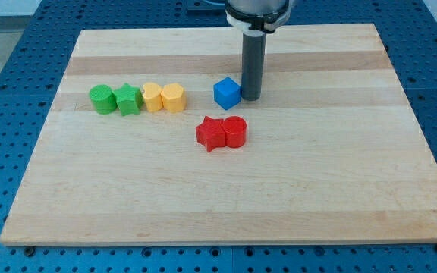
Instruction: Push the blue cube towards the right side of the yellow hexagon
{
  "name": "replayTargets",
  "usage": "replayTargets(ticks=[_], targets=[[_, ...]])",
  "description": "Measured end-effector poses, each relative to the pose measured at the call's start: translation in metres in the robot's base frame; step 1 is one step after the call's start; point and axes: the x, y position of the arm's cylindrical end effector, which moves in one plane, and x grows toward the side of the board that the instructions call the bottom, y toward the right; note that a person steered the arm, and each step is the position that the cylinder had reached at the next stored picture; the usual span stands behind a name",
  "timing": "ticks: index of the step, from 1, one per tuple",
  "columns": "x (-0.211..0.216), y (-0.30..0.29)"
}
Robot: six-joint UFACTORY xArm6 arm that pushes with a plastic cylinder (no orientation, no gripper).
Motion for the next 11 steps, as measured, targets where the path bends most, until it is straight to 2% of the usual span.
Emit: replayTargets(ticks=[3, 6, 11], targets=[[-0.021, -0.003], [0.002, -0.014], [0.006, -0.053]])
